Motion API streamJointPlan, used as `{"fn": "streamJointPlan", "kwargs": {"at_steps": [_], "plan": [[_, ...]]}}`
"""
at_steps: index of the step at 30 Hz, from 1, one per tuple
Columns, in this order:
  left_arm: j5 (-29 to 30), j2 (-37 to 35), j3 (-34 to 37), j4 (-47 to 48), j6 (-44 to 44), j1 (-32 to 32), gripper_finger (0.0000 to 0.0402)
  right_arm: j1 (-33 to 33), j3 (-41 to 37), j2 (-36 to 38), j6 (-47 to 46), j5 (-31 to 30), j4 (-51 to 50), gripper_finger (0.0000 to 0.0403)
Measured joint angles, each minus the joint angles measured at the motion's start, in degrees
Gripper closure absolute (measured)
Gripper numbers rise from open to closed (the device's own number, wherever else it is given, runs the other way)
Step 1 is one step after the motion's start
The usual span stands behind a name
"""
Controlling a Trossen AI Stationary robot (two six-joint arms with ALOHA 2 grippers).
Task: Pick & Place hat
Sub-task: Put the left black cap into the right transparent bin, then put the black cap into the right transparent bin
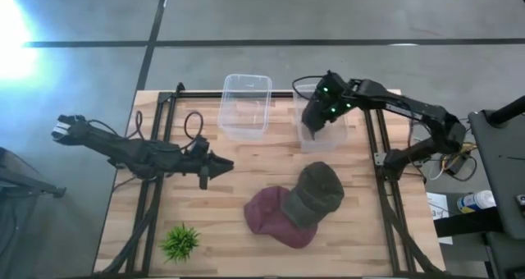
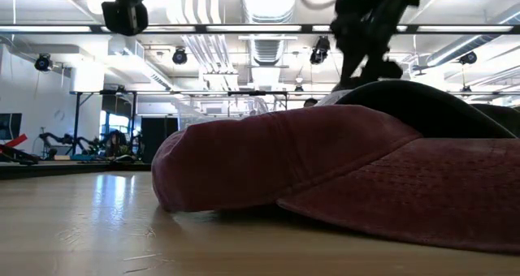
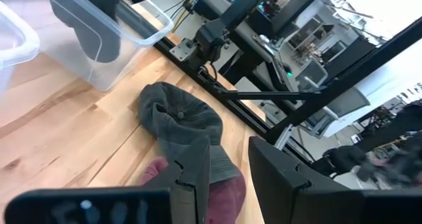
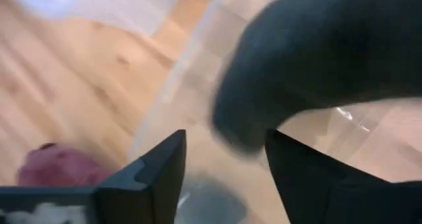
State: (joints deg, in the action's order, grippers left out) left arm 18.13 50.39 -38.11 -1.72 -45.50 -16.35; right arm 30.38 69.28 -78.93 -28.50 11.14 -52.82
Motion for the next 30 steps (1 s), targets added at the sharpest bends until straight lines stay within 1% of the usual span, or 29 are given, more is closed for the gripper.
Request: {"fn": "streamJointPlan", "kwargs": {"at_steps": [3,5,8,10,11,13,15,18,22,24,26,29,30], "plan": [[-0.1,1.2,0.0,-0.5,0.0,0.7,0.0303,-5.1,0.2,4.0,-3.5,-0.2,-2.4,0.0174],[-0.1,2.2,0.0,-1.1,0.1,1.1,0.0303,-10.2,-0.1,6.0,-6.9,-1.0,-4.1,0.0170],[-0.2,4.4,0.0,-1.4,2.1,2.1,0.0303,-19.6,-1.2,7.2,-13.6,-6.6,-8.1,0.0168],[-0.5,6.5,0.0,-1.3,2.4,2.6,0.0303,-26.0,-2.6,7.3,-19.9,-10.2,-9.1,0.0168],[-1.0,7.7,0.0,-1.3,2.4,2.9,0.0303,-29.0,-3.4,7.3,-23.5,-10.9,-8.9,0.0168],[-2.8,10.1,0.0,-2.1,3.2,3.2,0.0303,-34.7,-4.9,7.0,-31.5,-11.2,-7.6,0.0168],[-4.8,13.1,0.0,-3.7,6.2,3.2,0.0303,-40.5,-6.5,6.5,-38.5,-11.6,-5.3,0.0168],[-5.8,18.0,-0.5,-4.8,13.1,2.9,0.0303,-48.1,-9.4,5.3,-48.6,-14.0,-1.4,0.0168],[-6.7,25.0,-3.0,-4.7,23.7,2.3,0.0303,-54.9,-14.1,3.7,-61.2,-14.6,3.7,0.0168],[-6.7,28.4,-5.2,-4.6,29.6,1.3,0.0303,-56.8,-17.0,3.6,-67.3,-14.7,6.6,0.0171],[-6.7,31.4,-7.7,-4.6,36.6,-0.2,0.0303,-58.0,-19.5,3.8,-71.4,-16.6,10.3,0.0175],[-6.4,36.0,-12.3,-4.9,48.4,-2.8,0.0303,-59.0,-22.3,4.6,-74.7,-20.0,13.3,0.0181],[-5.7,37.6,-14.0,-4.6,51.7,-3.7,0.0303,-59.0,-22.9,4.8,-74.9,-20.2,14.4,0.0182]]}}
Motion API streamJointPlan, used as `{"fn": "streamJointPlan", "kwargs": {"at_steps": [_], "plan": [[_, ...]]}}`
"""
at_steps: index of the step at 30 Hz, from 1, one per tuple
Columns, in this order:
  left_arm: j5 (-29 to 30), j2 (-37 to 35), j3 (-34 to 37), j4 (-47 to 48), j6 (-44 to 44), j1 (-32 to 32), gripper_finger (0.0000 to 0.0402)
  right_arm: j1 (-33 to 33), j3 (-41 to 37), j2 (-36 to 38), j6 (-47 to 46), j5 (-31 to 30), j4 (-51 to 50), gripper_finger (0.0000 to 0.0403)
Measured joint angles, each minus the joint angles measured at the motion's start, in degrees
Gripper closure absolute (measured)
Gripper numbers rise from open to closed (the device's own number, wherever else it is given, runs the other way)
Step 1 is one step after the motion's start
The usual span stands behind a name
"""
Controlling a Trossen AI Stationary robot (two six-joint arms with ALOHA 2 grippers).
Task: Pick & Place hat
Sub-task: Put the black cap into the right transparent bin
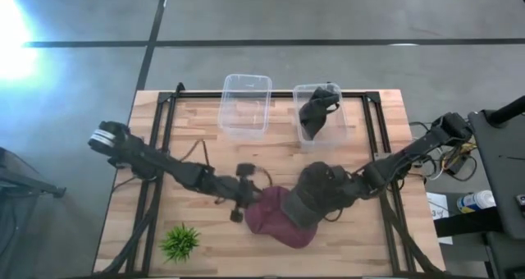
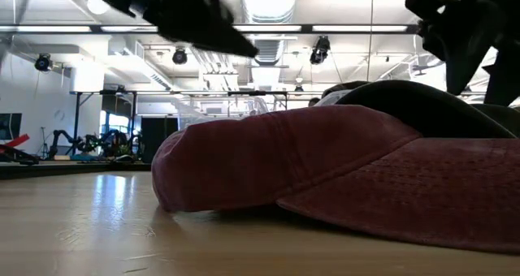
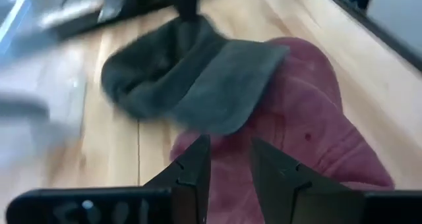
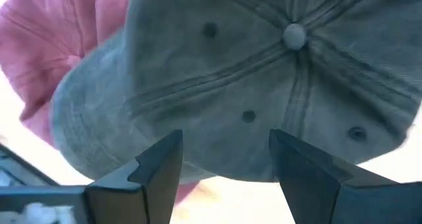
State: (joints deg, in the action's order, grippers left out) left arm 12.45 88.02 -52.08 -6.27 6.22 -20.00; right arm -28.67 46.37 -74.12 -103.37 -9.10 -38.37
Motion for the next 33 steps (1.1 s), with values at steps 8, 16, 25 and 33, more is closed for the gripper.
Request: {"fn": "streamJointPlan", "kwargs": {"at_steps": [8,16,25,33], "plan": [[5.8,15.5,-14.1,2.4,9.5,-1.6,0.0303,0.0,-1.8,0.2,4.2,0.1,0.3,0.0184],[6.0,26.9,-29.0,15.2,9.2,-2.2,0.0303,0.0,-1.8,0.2,7.5,0.1,1.2,0.0184],[11.2,29.7,-34.5,18.0,6.7,-3.1,0.0303,0.0,-2.0,0.2,10.7,0.9,3.7,0.0184],[15.9,30.6,-33.8,11.1,5.7,-2.2,0.0303,0.0,-7.2,0.2,10.8,5.1,17.8,0.0184]]}}
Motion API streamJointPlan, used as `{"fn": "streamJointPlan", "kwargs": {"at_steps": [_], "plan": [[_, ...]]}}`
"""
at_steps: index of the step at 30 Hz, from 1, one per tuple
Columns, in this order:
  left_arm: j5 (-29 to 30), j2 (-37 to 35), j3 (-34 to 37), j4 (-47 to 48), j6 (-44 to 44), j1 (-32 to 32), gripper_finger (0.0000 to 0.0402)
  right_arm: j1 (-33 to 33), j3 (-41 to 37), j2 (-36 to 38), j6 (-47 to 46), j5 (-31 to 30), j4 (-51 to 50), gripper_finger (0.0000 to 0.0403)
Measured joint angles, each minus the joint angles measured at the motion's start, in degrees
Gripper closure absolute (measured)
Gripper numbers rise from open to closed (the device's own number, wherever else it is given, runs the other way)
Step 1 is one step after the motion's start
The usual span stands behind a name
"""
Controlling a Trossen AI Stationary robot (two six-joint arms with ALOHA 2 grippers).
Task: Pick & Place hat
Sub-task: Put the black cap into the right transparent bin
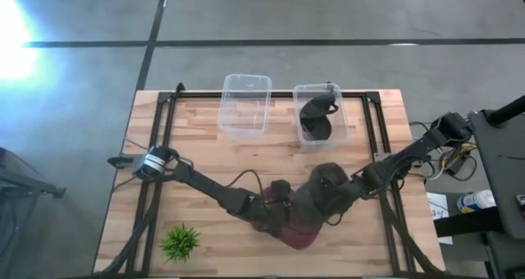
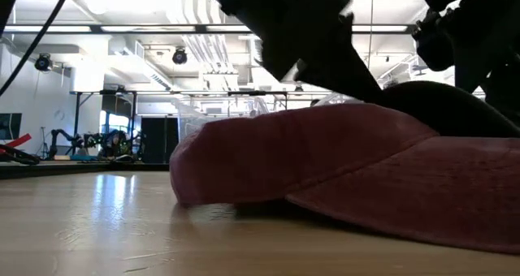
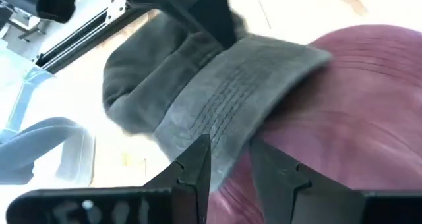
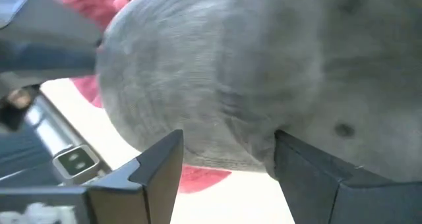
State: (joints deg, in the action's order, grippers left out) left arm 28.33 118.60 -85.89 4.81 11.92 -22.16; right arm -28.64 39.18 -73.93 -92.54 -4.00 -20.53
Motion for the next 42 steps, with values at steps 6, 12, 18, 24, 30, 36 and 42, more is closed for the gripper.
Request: {"fn": "streamJointPlan", "kwargs": {"at_steps": [6,12,18,24,30,36,42], "plan": [[0.3,2.2,0.1,-5.1,1.7,0.3,0.0303,0.0,-2.6,0.0,0.4,0.7,6.9,0.0184],[4.1,2.6,0.1,-9.2,6.4,0.4,0.0314,0.0,-2.2,0.0,2.8,1.1,7.6,0.0184],[5.3,0.8,-2.9,-2.4,9.2,1.2,0.0384,0.0,0.4,0.8,6.9,1.0,6.8,0.0184],[5.7,-2.7,-6.3,5.5,10.3,2.2,0.0395,0.0,4.4,6.1,10.2,-2.9,1.2,0.0184],[10.6,-10.1,-6.6,14.9,7.1,3.3,0.0397,-1.7,13.2,16.0,15.6,-15.6,-14.3,0.0184],[13.4,-20.5,-6.9,22.5,-8.5,6.2,0.0398,-5.4,24.1,22.7,24.7,-35.6,-25.7,0.0184],[9.0,-27.4,-6.8,19.9,-30.6,15.0,0.0398,-5.9,30.6,23.6,33.5,-41.5,-30.8,0.0184]]}}
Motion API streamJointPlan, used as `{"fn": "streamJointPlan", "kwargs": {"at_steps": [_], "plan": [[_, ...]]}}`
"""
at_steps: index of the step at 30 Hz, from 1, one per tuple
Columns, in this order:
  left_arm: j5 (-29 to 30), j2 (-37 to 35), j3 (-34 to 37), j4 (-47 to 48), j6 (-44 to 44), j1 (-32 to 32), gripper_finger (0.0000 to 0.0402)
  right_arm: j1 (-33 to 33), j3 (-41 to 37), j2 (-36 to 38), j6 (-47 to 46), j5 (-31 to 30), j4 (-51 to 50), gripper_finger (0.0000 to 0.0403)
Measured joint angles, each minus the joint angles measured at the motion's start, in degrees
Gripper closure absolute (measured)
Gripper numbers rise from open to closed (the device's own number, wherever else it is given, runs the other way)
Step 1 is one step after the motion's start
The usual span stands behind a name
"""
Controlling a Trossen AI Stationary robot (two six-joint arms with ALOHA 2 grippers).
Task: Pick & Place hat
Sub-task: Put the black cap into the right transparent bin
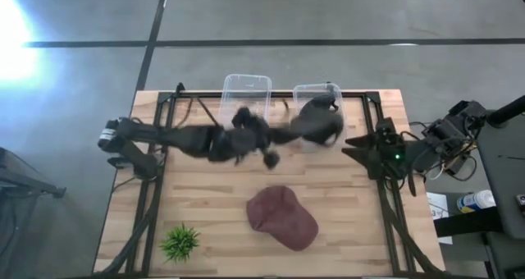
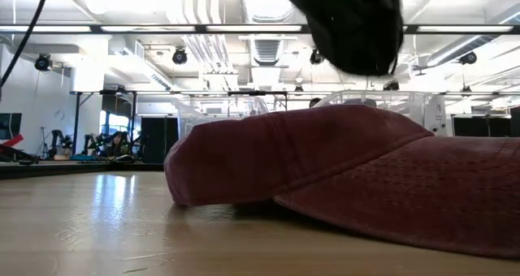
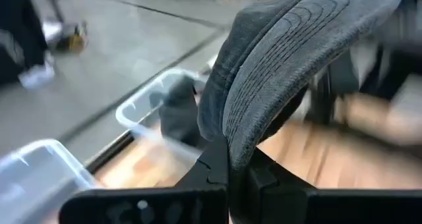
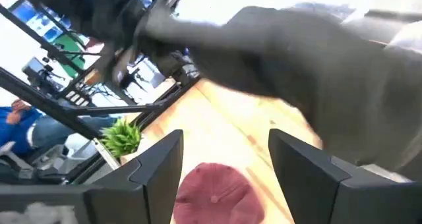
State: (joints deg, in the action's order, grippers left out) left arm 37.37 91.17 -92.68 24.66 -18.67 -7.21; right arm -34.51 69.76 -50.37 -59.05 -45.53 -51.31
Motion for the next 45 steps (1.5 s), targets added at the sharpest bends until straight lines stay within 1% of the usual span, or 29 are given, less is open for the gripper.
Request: {"fn": "streamJointPlan", "kwargs": {"at_steps": [4,7,9,12,14,16,19,22,25,27,30,32,33,36,38,40,42,45], "plan": [[-3.0,0.0,-0.1,-1.4,-15.6,7.1,0.0398,0.0,0.4,-0.4,1.4,-1.2,-1.2,0.0184],[-7.9,2.0,0.0,-1.3,-27.8,12.0,0.0398,-0.1,0.3,-0.4,-0.6,-1.1,-3.5,0.0184],[-11.0,3.9,0.0,-1.3,-32.1,14.3,0.0399,-0.1,0.3,-0.3,-2.8,-1.0,-5.6,0.0184],[-17.5,7.5,-1.6,-1.4,-38.9,16.5,0.0399,-0.1,0.3,-0.4,-7.2,-1.0,-10.6,0.0184],[-20.0,10.3,-3.6,-1.3,-41.3,17.2,0.0399,0.0,0.3,-0.4,-11.2,-2.6,-15.1,0.0184],[-22.1,13.2,-6.3,-1.7,-43.3,17.6,0.0397,0.0,0.1,-0.4,-16.8,-6.3,-19.5,0.0184],[-22.6,17.6,-11.3,-1.4,-43.5,17.7,0.0389,1.8,-0.5,-0.2,-23.4,-10.8,-24.5,0.0184],[-23.0,22.2,-17.4,0.7,-43.0,18.2,0.0390,4.5,-1.4,0.1,-26.2,-11.2,-26.4,0.0184],[-22.8,26.8,-24.6,8.6,-42.9,18.8,0.0392,6.1,-2.7,0.0,-26.2,-10.1,-26.0,0.0184],[-22.4,29.4,-29.8,15.9,-41.9,18.9,0.0392,6.4,-3.6,-0.1,-26.5,-8.5,-25.9,0.0184],[-22.3,32.2,-37.5,27.6,-41.0,18.8,0.0392,6.4,-4.9,-0.1,-28.0,-7.9,-25.9,0.0184],[-22.3,33.5,-41.7,31.0,-42.3,19.2,0.0392,6.4,-6.0,0.0,-29.3,-7.9,-25.9,0.0184],[-22.3,34.1,-42.5,30.8,-43.5,19.5,0.0392,6.5,-6.5,0.0,-29.9,-8.0,-25.9,0.0184],[-23.3,34.2,-39.9,26.7,-51.7,21.1,0.0392,6.5,-7.8,0.0,-31.5,-8.2,-25.8,0.0184],[-23.5,34.6,-37.5,24.3,-55.0,21.7,0.0392,6.5,-8.4,0.0,-32.0,-8.1,-25.6,0.0184],[-24.2,34.7,-35.0,23.0,-56.8,21.6,0.0392,6.5,-8.9,0.0,-32.0,-7.3,-25.1,0.0184],[-24.4,34.7,-32.7,19.5,-57.9,21.0,0.0387,6.4,-9.2,0.0,-31.4,-6.8,-24.6,0.0184],[-24.9,34.7,-30.9,15.1,-58.3,20.3,0.0369,6.4,-9.5,0.0,-31.3,-6.6,-24.4,0.0184]]}}
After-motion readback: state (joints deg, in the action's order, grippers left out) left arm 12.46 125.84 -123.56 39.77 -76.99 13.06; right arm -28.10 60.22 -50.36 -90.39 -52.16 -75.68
